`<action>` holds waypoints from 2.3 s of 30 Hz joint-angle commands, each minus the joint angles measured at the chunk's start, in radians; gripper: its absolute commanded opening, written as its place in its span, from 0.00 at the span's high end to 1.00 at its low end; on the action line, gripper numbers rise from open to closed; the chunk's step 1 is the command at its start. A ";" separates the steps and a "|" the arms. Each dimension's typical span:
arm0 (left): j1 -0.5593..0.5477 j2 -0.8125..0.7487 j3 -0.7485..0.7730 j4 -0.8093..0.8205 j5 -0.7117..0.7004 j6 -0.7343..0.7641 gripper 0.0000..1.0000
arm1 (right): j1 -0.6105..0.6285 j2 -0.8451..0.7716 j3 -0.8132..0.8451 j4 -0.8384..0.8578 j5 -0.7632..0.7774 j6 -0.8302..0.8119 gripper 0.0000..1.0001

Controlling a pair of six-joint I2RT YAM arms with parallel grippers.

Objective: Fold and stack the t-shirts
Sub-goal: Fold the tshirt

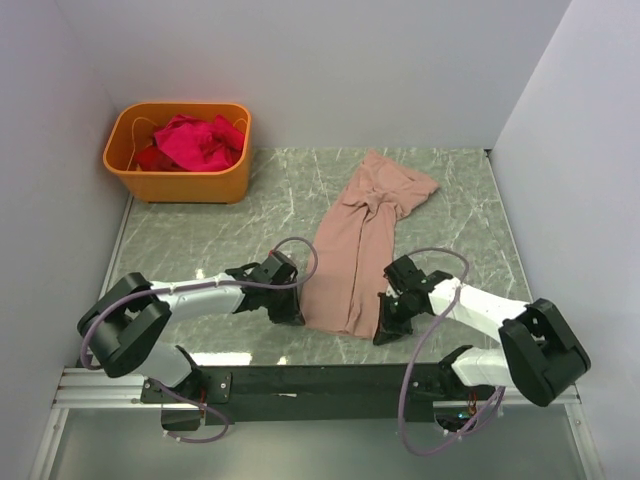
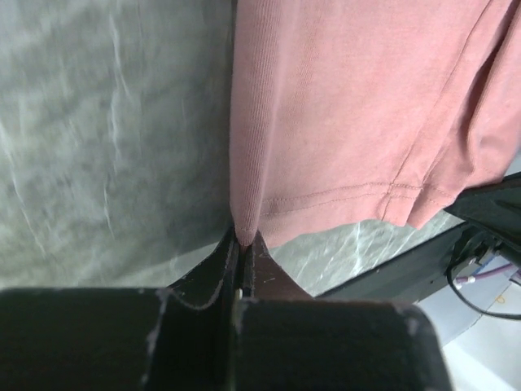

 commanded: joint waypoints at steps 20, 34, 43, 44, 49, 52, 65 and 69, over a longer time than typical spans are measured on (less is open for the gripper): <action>-0.129 -0.202 0.024 -0.201 -0.001 -0.172 0.99 | 0.190 -0.445 -0.162 -0.073 -0.114 0.273 1.00; -0.025 0.051 0.431 -0.252 -0.190 0.046 0.99 | -0.067 -0.228 0.182 -0.093 0.109 0.013 1.00; 0.049 0.253 0.664 -0.146 -0.272 0.095 0.99 | -0.179 -0.132 0.335 -0.035 0.266 -0.054 1.00; 0.050 0.270 0.704 -0.148 -0.285 0.098 0.99 | -0.190 -0.123 0.342 -0.031 0.266 -0.058 1.00; 0.070 0.367 0.793 -0.137 -0.297 0.112 0.99 | -0.248 -0.057 0.377 0.026 0.254 -0.083 1.00; 0.084 0.401 0.833 -0.151 -0.326 0.109 0.99 | -0.279 -0.017 0.401 0.048 0.266 -0.101 1.00; 0.129 0.514 0.951 -0.132 -0.294 0.119 0.99 | -0.344 0.130 0.510 0.059 0.286 -0.132 1.00; 0.133 0.559 0.985 -0.140 -0.294 0.126 0.99 | -0.359 0.165 0.526 0.062 0.286 -0.132 1.00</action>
